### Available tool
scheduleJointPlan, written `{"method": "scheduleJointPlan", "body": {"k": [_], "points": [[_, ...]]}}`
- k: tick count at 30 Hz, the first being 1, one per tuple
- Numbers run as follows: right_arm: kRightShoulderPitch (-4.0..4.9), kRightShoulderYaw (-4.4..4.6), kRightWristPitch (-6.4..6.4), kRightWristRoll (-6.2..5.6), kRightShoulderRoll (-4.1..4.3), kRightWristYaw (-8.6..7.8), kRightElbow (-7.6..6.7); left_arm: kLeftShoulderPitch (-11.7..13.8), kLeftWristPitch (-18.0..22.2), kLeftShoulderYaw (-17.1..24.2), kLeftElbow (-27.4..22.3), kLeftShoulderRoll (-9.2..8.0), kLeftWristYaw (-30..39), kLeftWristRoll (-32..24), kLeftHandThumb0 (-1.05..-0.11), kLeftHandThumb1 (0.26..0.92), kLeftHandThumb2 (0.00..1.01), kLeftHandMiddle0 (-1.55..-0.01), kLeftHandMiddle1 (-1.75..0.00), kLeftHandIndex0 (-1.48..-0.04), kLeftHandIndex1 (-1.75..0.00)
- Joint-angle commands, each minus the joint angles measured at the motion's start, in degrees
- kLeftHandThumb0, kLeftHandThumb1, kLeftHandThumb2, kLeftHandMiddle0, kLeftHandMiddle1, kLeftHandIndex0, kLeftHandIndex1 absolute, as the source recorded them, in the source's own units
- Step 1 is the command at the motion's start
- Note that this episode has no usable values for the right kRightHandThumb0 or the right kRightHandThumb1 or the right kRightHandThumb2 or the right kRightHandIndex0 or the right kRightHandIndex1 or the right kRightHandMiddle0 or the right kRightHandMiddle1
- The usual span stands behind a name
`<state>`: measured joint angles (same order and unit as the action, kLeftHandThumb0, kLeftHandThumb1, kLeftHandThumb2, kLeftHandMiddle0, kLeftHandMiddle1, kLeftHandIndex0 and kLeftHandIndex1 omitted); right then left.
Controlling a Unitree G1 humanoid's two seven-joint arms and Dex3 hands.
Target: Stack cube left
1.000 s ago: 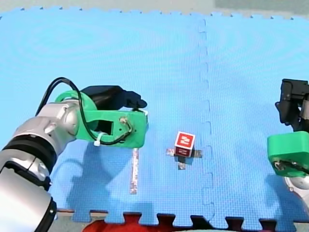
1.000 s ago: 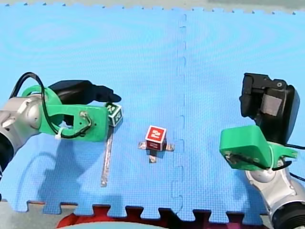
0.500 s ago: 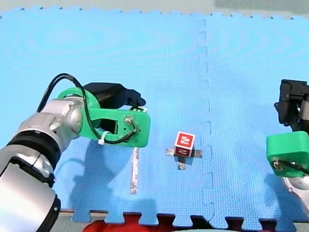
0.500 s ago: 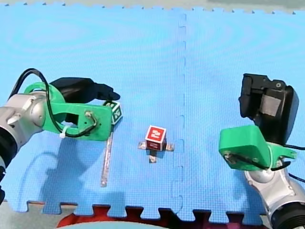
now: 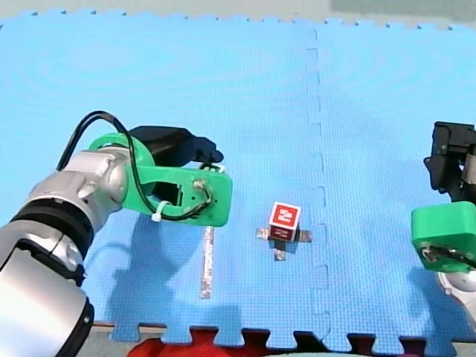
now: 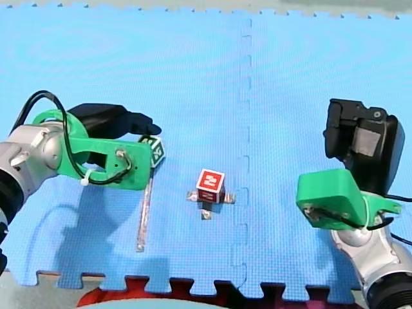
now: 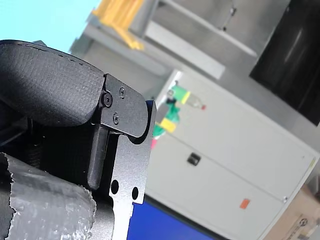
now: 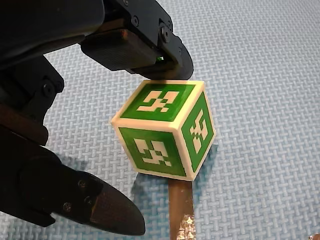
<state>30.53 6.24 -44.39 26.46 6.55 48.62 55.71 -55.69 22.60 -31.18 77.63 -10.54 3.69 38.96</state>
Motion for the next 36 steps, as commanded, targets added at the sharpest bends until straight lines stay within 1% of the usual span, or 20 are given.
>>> {"method": "scheduleJointPlan", "body": {"k": [1, 3, 7, 10, 12, 13, 15, 17, 18, 22, 29, 36], "points": [[-0.15, -0.17, 0.22, -0.21, 0.24, -0.01, -0.33, -0.1, -0.3, -0.1, 0.2, -0.13, -0.1, 0.3, -0.482, 0.74, 0.0, -0.84, -1.75, -0.61, -0.02], [-0.18, -0.19, 0.27, -0.2, 0.19, -0.03, -0.39, 0.0, -0.2, 0.0, 0.2, -0.09, -0.2, 0.2, -0.506, 0.741, 0.0, -0.84, -1.75, -0.63, -0.02], [-0.33, -0.22, 0.33, -0.18, 0.14, -0.06, -0.57, 0.2, -0.1, 0.7, 0.1, 0.02, -0.3, -0.5, -0.54, 0.743, 0.0, -0.86, -1.75, -0.72, -0.05], [-0.31, -0.23, 0.27, -0.18, 0.12, -0.03, -0.36, 0.4, -0.2, 1.3, 0.1, 0.18, -0.1, -1.1, -0.572, 0.747, 0.0, -0.9, -1.75, -0.81, -0.06], [-0.27, -0.23, 0.25, -0.18, 0.07, 0.0, -0.25, 0.4, -0.2, 1.6, 0.1, 0.23, 0.0, -1.4, -0.578, 0.748, 0.0, -0.91, -1.75, -0.83, -0.06], [-0.26, -0.23, 0.26, -0.19, 0.05, 0.0, -0.23, 0.5, 0.0, 2.0, 0.0, 0.26, 0.1, -1.8, -0.58, 0.749, 0.0, -0.92, -1.75, -0.87, -0.08], [-0.32, -0.22, 0.29, -0.16, 0.0, 0.03, -0.36, 1.0, 0.8, 3.3, 0.0, 0.37, 0.0, -3.1, -0.553, 0.774, 0.01, -0.93, -1.75, -1.11, -0.13], [-0.34, -0.21, 0.32, -0.14, -0.03, 0.05, -0.39, 1.5, 1.1, 4.1, 0.0, 0.51, -0.1, -3.9, -0.495, 0.79, 0.01, -0.95, -1.75, -1.25, -0.14], [-0.33, -0.21, 0.35, -0.12, -0.03, 0.08, -0.37, 1.7, 1.2, 4.2, 0.0, 0.55, -0.1, -4.0, -0.475, 0.792, 0.01, -0.95, -1.75, -1.28, -0.14], [-0.4, -0.12, 0.44, 0.06, -0.16, 0.35, -0.43, 2.0, 1.6, 4.5, 0.0, 0.32, 0.0, -4.1, -0.437, 0.798, 0.01, -0.97, -1.75, -1.25, -0.1], [-0.61, -0.18, 0.7, -0.03, -0.25, 0.2, -0.89, 2.2, 2.2, 4.5, 0.1, 0.03, 0.0, -3.8, -0.442, 0.81, 0.01, -0.98, -1.75, -1.24, -0.07], [-0.51, -0.17, 1.1, -0.01, -0.35, 0.27, -0.8, 2.2, 2.5, 4.5, 0.2, -0.1, 0.1, -3.6, -0.452, 0.818, 0.01, -0.99, -1.75, -1.24, -0.05]]}}
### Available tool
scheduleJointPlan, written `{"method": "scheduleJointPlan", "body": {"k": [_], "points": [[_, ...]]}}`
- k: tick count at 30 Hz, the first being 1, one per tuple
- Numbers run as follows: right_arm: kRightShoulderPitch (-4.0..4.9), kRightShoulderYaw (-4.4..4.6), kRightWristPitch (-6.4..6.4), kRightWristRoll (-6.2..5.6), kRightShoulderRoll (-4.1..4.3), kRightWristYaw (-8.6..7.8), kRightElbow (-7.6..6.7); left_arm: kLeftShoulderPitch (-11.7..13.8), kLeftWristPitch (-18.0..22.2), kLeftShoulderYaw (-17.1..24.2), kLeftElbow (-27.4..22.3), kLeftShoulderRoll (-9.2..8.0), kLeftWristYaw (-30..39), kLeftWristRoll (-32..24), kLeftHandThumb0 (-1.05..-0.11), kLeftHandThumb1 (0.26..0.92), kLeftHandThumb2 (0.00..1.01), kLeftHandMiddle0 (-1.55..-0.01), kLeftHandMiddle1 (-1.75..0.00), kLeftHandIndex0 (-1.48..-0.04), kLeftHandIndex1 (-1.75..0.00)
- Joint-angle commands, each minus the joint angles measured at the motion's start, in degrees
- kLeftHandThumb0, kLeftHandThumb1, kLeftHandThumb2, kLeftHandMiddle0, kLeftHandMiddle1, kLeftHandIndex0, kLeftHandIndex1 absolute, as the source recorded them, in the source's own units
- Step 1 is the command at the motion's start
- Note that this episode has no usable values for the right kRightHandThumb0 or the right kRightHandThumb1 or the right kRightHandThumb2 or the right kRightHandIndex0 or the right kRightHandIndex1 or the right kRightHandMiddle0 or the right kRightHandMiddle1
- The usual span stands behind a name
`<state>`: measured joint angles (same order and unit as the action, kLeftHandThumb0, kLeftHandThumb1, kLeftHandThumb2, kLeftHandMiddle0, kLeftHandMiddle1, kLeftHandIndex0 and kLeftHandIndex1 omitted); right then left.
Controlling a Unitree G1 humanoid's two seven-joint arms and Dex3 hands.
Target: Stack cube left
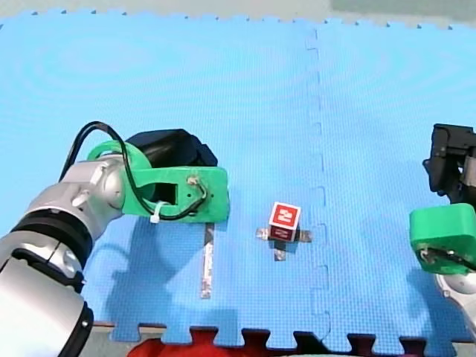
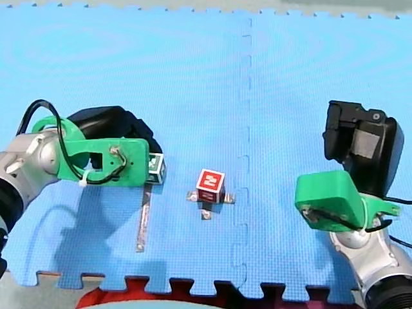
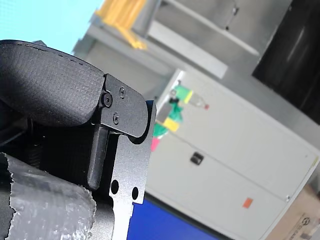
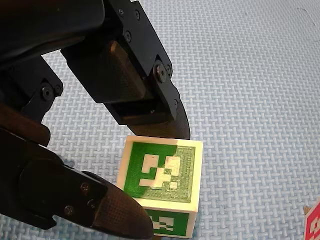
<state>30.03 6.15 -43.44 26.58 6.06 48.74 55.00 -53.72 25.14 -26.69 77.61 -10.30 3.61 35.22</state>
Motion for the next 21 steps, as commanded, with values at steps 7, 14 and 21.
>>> {"method": "scheduleJointPlan", "body": {"k": [7, 14, 21], "points": [[-0.02, -0.08, 0.37, -0.19, -0.06, 0.08, -0.26, 0.3, 0.1, 0.2, 0.3, -0.5, 0.5, 0.0, -0.46, 0.828, 0.01, -1.0, -1.75, -1.23, -0.04], [0.12, -0.11, 0.49, -0.25, -0.14, 0.04, -0.04, 1.2, 1.7, 2.4, -0.1, -0.79, 1.9, -2.3, -0.47, 0.836, 0.01, -1.01, -1.75, -1.24, -0.03], [0.66, -0.12, 0.13, -0.36, -0.18, 0.13, 1.05, 0.0, 12.7, 9.5, -3.2, -2.67, 5.0, -10.8, -0.47, 0.837, 0.01, -1.01, -1.75, -1.24, -0.03]]}}
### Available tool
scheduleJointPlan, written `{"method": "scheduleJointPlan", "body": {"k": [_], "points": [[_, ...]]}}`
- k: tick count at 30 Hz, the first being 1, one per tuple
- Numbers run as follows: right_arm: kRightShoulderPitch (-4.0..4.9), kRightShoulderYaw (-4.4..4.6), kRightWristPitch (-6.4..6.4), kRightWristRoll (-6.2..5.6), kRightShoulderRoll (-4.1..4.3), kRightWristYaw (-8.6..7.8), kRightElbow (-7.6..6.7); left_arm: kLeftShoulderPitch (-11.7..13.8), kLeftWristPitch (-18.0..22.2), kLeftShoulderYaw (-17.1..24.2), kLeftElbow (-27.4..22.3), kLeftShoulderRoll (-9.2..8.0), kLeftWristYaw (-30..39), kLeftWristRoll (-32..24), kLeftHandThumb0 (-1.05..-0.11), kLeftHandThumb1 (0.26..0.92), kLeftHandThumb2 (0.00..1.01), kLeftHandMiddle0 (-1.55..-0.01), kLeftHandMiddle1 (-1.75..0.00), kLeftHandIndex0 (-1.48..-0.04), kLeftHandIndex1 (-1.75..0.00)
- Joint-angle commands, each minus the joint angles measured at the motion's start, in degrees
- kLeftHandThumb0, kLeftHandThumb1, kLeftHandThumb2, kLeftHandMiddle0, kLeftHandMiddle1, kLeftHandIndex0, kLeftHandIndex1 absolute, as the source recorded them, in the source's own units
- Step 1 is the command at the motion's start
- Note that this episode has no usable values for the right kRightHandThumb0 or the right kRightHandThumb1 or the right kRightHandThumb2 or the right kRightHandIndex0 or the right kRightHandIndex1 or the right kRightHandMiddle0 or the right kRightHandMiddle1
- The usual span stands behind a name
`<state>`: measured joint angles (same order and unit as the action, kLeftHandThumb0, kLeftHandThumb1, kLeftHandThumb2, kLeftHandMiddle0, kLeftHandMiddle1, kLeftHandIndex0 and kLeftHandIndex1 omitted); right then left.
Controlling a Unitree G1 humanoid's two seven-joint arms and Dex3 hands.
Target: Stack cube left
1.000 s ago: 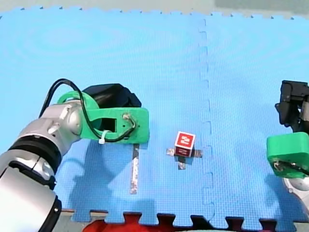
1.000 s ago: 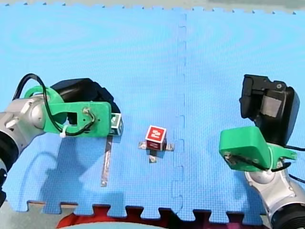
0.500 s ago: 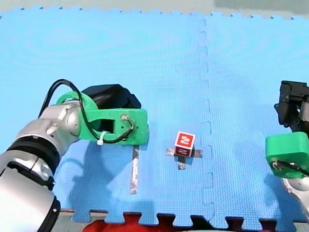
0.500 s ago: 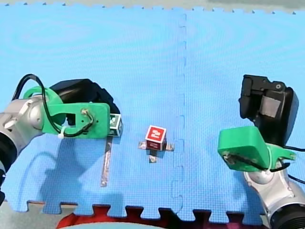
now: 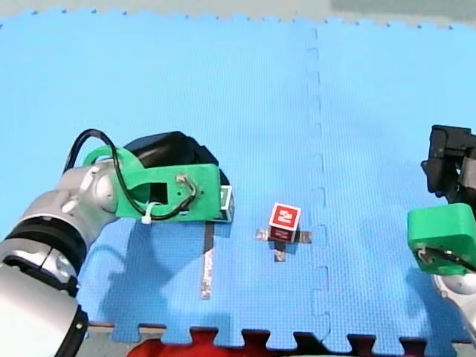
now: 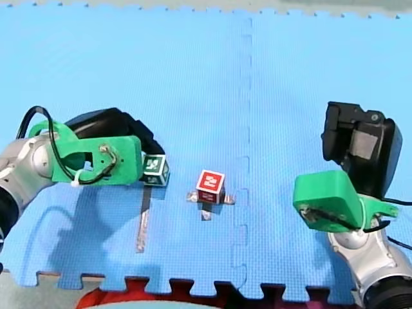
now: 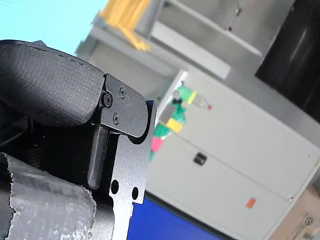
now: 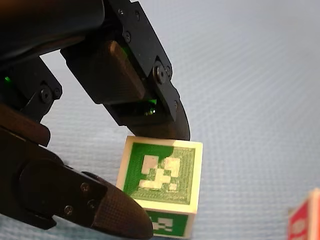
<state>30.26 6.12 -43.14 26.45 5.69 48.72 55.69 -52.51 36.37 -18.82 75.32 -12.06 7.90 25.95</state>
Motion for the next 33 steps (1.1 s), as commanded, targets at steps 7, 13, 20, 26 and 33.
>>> {"method": "scheduleJointPlan", "body": {"k": [7, 13, 20, 26, 33], "points": [[0.85, -0.09, -0.57, -0.28, 0.15, 0.33, 1.21, -4.1, 4.3, 7.0, -4.5, -1.96, 7.7, -8.6, -0.473, 0.825, 0.0, -0.98, -1.75, -1.25, -0.03], [1.03, -0.03, -0.69, -0.26, 0.05, 0.51, 1.5, -4.4, 6.4, 7.5, -5.1, -2.87, 6.1, -8.6, -0.471, 0.821, 0.0, -0.96, -1.75, -1.25, -0.02], [0.85, -0.09, -1.1, -0.57, 0.06, 0.08, 1.45, -4.6, 7.5, 8.5, -4.7, -2.89, 6.4, -9.2, -0.464, 0.816, 0.0, -0.94, -1.75, -1.25, -0.02], [0.78, -0.15, -1.07, -0.74, -0.01, -0.22, 1.41, -4.7, 7.9, 8.5, -5.0, -3.15, 5.9, -8.8, -0.455, 0.812, 0.0, -0.9, -1.75, -1.26, -0.02], [0.69, -0.2, -1.09, -0.82, 0.0, -0.39, 1.48, -4.6, 7.6, 7.4, -5.4, -3.07, 5.4, -7.5, -0.449, 0.81, 0.0, -0.91, -1.75, -1.26, -0.02]]}}
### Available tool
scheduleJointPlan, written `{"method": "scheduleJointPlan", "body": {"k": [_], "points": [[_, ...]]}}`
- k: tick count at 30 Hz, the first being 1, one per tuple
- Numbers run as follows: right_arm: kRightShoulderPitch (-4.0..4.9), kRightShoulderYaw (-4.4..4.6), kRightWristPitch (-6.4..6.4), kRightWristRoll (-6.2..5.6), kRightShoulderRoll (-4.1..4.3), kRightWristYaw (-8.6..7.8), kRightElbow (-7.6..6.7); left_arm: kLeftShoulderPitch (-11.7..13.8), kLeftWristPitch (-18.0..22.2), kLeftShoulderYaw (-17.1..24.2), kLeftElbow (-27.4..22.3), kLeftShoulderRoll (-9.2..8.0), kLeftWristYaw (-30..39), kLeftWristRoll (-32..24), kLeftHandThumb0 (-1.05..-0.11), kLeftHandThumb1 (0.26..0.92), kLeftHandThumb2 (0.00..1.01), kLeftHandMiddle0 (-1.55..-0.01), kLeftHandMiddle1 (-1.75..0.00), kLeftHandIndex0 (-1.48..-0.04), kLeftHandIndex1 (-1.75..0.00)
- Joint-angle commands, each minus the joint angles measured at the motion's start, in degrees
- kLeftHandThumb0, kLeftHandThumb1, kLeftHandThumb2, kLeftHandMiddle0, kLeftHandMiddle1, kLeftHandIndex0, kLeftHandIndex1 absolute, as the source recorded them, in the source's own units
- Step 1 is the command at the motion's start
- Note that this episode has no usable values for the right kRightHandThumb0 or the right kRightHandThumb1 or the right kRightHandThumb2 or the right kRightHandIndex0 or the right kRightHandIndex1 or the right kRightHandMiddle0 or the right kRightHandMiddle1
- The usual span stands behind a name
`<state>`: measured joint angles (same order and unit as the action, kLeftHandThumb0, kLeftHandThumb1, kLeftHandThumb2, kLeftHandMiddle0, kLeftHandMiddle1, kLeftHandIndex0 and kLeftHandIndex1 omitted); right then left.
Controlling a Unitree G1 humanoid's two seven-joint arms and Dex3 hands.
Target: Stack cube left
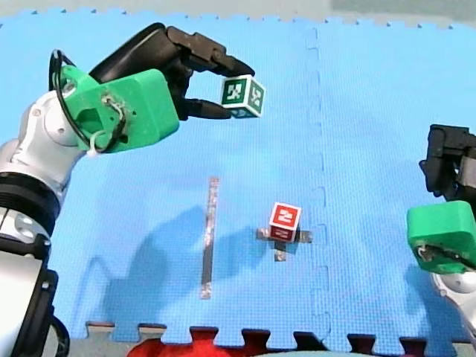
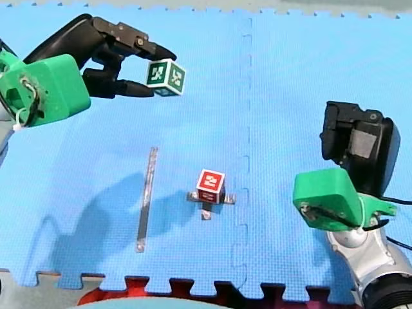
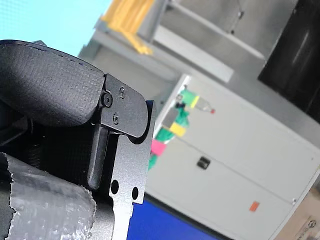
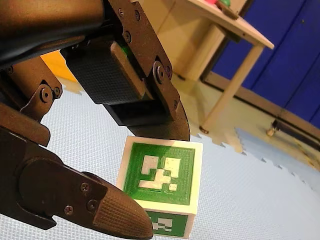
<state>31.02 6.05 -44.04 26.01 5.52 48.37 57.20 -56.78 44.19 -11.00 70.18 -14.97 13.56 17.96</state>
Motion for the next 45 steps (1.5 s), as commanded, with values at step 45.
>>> {"method": "scheduleJointPlan", "body": {"k": [45], "points": [[0.51, -0.05, -0.42, -0.29, -0.13, 0.98, 1.04, -0.9, -8.7, -7.8, 1.5, 7.5, 9.9, 5.6, -0.476, 0.821, 0.0, -0.92, -1.75, -1.29, -0.01]]}}
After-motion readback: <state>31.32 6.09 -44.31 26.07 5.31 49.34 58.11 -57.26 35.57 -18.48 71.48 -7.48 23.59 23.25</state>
